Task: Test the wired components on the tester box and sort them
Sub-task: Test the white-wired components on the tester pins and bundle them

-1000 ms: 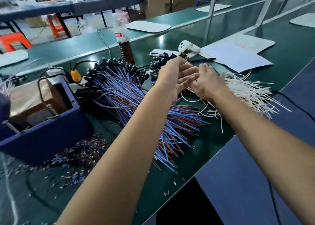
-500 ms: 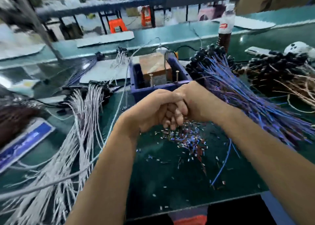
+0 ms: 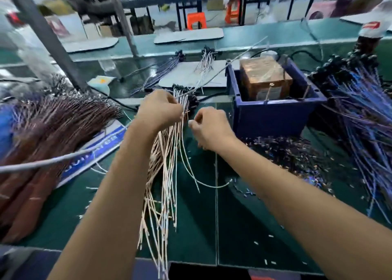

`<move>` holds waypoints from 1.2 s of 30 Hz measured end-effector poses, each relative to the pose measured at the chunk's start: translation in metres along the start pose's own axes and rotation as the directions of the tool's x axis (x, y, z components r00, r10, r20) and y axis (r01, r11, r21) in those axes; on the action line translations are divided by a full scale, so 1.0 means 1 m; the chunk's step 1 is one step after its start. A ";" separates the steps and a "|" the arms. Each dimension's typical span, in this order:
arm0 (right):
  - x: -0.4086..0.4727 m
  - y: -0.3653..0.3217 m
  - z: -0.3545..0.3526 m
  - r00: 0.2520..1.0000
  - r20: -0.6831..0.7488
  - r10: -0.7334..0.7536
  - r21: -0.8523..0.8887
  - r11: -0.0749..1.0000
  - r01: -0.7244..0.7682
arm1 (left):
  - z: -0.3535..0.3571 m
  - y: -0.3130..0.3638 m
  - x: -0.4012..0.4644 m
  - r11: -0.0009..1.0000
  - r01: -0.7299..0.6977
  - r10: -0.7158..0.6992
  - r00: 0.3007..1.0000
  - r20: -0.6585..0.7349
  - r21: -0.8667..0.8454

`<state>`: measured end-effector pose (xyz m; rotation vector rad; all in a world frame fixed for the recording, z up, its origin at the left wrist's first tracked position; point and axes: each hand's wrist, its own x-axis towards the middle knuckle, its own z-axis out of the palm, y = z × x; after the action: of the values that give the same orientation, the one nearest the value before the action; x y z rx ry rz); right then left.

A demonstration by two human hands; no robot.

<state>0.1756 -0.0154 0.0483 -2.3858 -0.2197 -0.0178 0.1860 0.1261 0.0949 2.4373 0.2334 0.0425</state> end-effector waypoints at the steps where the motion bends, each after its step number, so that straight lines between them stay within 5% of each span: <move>1: 0.007 -0.002 0.006 0.999 -0.023 0.040 0.039 0.998 -0.039 | -0.003 0.000 0.004 0.999 -0.006 0.004 0.999 -0.052 -0.041; 10: 0.072 -0.005 0.035 0.888 -0.327 0.324 0.339 0.917 -0.210 | -0.015 0.021 0.031 0.985 0.005 -0.043 0.974 -0.221 -0.170; 21: 0.106 0.001 0.036 0.887 -0.126 0.445 0.425 0.832 -0.357 | 0.016 0.005 0.052 0.968 -0.092 0.100 0.995 -0.023 0.233; 28: 0.101 0.005 0.033 0.903 -0.111 0.415 0.400 0.850 -0.341 | 0.012 -0.001 0.055 0.963 -0.068 0.091 0.993 -0.079 0.262; 36: 0.067 -0.001 0.032 0.899 -0.166 0.406 0.665 0.719 -0.202 | 0.022 -0.008 0.053 0.978 -0.038 0.097 0.953 -0.286 0.205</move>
<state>0.2397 0.0173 0.0306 -1.6723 0.2921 -0.1314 0.2387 0.1277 0.0718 2.6308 0.2981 0.4365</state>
